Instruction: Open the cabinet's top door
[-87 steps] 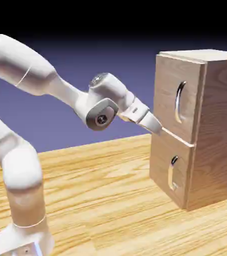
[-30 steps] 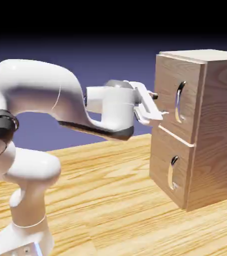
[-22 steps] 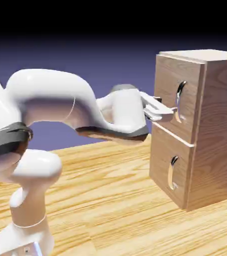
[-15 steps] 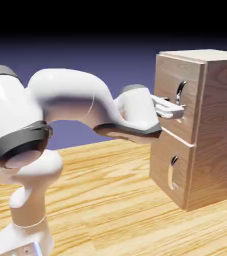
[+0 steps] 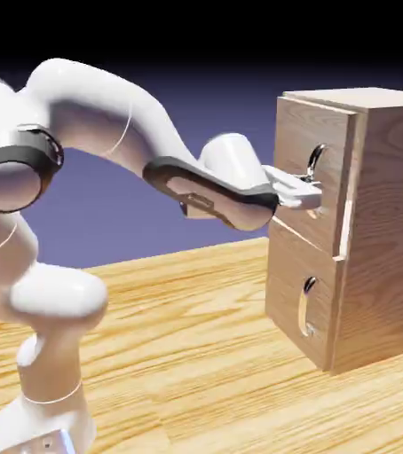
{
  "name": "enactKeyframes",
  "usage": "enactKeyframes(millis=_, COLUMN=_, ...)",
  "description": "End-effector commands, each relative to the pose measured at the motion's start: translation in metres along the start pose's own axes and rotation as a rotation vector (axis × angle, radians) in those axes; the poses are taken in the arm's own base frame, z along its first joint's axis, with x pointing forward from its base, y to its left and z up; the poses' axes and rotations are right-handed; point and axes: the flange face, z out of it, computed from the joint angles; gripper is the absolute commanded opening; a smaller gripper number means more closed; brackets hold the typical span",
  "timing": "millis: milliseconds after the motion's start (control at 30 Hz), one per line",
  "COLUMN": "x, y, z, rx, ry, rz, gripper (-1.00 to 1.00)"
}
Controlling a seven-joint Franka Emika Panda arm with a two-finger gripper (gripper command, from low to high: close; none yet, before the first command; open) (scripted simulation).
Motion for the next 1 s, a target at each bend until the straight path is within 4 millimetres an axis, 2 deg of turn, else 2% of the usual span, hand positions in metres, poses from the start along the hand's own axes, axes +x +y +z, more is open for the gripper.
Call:
enactKeyframes(millis=0, x=0.0, y=0.001, z=-0.001, rx=-0.001, ry=-0.003, rz=-0.004, gripper=-1.0)
enactKeyframes(millis=633, x=0.007, y=0.006, z=-0.013, rx=0.041, ry=-0.042, rz=-0.005, gripper=-1.0)
enactKeyframes(millis=967, x=0.029, y=0.027, z=-0.046, rx=0.164, ry=-0.165, rz=-0.004, gripper=-1.0)
